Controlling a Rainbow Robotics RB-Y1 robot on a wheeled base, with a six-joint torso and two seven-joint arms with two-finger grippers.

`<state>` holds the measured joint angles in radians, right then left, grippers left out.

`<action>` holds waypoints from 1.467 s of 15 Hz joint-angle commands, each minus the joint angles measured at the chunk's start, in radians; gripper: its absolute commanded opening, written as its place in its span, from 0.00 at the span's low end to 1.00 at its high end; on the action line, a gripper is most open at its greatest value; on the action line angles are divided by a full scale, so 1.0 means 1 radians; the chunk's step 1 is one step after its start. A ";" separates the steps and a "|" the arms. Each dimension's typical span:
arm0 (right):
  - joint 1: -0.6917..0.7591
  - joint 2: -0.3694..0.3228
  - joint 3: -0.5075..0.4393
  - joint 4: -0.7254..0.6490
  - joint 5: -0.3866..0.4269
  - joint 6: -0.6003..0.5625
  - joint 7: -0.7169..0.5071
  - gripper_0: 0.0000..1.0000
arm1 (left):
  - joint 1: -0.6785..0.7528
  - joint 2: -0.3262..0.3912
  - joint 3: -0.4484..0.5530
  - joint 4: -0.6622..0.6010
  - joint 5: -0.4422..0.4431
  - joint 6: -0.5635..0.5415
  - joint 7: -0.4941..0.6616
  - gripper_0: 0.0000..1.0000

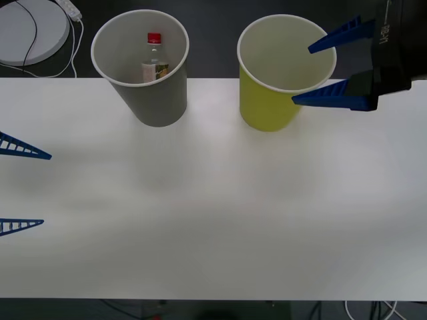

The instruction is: Put the can into the green bin and the plastic bottle into the gray bin

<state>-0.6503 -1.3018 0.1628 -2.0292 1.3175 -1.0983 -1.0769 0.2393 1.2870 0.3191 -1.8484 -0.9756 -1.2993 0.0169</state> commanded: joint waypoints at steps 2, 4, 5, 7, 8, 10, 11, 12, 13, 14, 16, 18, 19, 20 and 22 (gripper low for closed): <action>0.163 0.030 -0.111 -0.094 0.029 0.000 0.043 1.00 | 0.000 0.000 0.000 0.000 0.000 0.000 0.000 1.00; 0.290 0.047 -0.201 -0.194 0.101 0.000 0.049 1.00 | 0.000 0.000 0.000 0.000 0.000 0.000 0.000 1.00; 0.386 0.070 -0.267 -0.260 0.144 0.000 0.054 1.00 | 0.000 0.000 0.000 0.000 0.000 0.000 0.000 1.00; 0.451 0.090 -0.304 -0.307 0.170 0.000 0.066 1.00 | 0.000 0.000 0.000 0.000 0.000 0.000 0.000 1.00; 0.488 0.104 -0.319 -0.325 0.178 0.000 0.083 1.00 | 0.000 0.000 0.000 0.000 0.000 0.000 0.000 1.00; 0.544 0.124 -0.347 -0.336 0.184 0.002 0.161 1.00 | 0.000 0.000 0.000 0.000 0.000 0.000 0.000 1.00; 0.578 0.131 -0.359 -0.333 0.177 0.000 0.216 1.00 | 0.000 0.000 0.000 0.000 0.000 0.000 0.000 1.00; 0.601 0.137 -0.370 -0.332 0.166 0.002 0.252 1.00 | 0.000 0.000 0.000 0.000 0.000 0.000 0.000 1.00; 0.623 0.142 -0.379 -0.330 0.155 0.002 0.287 1.00 | 0.000 0.000 0.000 0.000 0.000 0.000 0.000 1.00; 0.652 0.145 -0.388 -0.327 0.137 0.009 0.330 1.00 | 0.000 0.000 0.000 0.000 0.000 0.000 0.000 1.00; 0.692 0.151 -0.388 -0.315 0.097 0.025 0.404 1.00 | 0.000 0.000 0.000 0.000 0.000 0.000 0.000 1.00; 0.724 0.162 -0.390 -0.304 0.074 0.025 0.474 1.00 | 0.000 0.000 0.000 0.000 0.000 0.000 0.000 1.00; 0.739 0.168 -0.391 -0.302 0.066 0.026 0.500 1.00 | 0.000 0.000 0.000 0.000 0.000 0.000 0.000 1.00; 0.756 0.174 -0.394 -0.301 0.057 0.031 0.522 1.00 | 0.000 0.000 0.000 0.000 0.000 0.000 0.000 1.00; 0.798 0.179 -0.398 -0.301 0.031 0.044 0.571 1.00 | 0.000 0.000 0.000 0.000 0.000 0.000 0.000 1.00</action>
<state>0.1222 -1.1251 -0.2334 -2.3305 1.3650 -1.0628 -0.5373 0.2393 1.2870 0.3191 -1.8485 -0.9756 -1.2993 0.0169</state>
